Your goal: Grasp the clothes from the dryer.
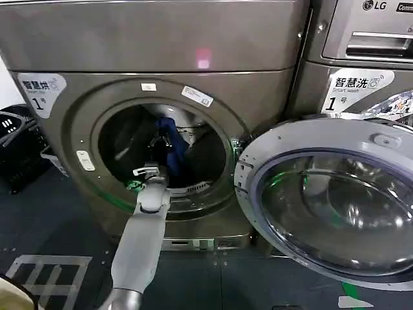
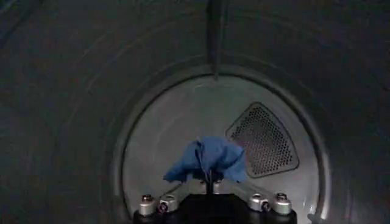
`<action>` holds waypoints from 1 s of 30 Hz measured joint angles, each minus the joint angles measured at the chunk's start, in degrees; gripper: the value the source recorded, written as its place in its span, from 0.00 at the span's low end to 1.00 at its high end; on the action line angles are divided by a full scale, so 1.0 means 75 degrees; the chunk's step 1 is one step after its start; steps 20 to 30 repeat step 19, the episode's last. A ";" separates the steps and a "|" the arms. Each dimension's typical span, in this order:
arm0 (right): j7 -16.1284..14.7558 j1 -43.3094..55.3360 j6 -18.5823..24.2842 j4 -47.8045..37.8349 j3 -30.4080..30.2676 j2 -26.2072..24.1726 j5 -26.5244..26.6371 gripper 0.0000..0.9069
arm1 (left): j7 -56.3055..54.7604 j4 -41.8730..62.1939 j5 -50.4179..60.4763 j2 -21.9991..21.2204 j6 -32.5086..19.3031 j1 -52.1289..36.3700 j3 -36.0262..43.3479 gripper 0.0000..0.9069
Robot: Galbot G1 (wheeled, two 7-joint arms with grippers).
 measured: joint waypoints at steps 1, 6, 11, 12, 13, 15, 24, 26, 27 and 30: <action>0.0002 0.0004 0.0008 0.0000 -0.0003 0.0005 0.0000 1.00 | 0.0008 -0.0012 0.0010 0.0001 -0.0001 0.0024 -0.0005 0.00; 0.0012 0.0029 0.0051 -0.0009 -0.0005 0.0025 -0.0006 1.00 | 0.0151 -0.0119 0.0032 0.0027 0.0057 0.0145 0.0060 0.00; 0.0007 0.0048 0.0051 -0.0018 0.0000 0.0025 -0.0038 1.00 | 0.0303 -0.0125 0.0070 0.0025 0.0068 0.0166 0.0094 0.00; -0.0001 0.0050 0.0049 -0.0018 0.0000 0.0026 -0.0042 1.00 | 0.0325 -0.0125 0.0072 0.0031 0.0068 0.0171 0.0098 0.00; -0.0010 0.0051 0.0049 -0.0018 -0.0001 0.0028 -0.0047 1.00 | 0.0348 -0.0125 0.0072 0.0038 0.0068 0.0173 0.0099 0.00; -0.0019 0.0059 0.0047 -0.0018 -0.0004 0.0034 -0.0052 1.00 | 0.0389 -0.0125 0.0073 0.0049 0.0074 0.0174 0.0105 0.00; -0.0030 0.0062 0.0047 -0.0018 -0.0006 0.0043 -0.0058 1.00 | 0.0451 -0.0129 0.0075 0.0054 0.0086 0.0173 0.0129 0.00; -0.0030 0.0062 0.0047 -0.0018 -0.0006 0.0043 -0.0058 1.00 | 0.0451 -0.0129 0.0075 0.0054 0.0086 0.0173 0.0129 0.00; -0.0030 0.0062 0.0047 -0.0018 -0.0006 0.0043 -0.0058 1.00 | 0.0451 -0.0129 0.0075 0.0054 0.0086 0.0173 0.0129 0.00; -0.0030 0.0062 0.0047 -0.0018 -0.0006 0.0043 -0.0058 1.00 | 0.0451 -0.0129 0.0075 0.0054 0.0086 0.0173 0.0129 0.00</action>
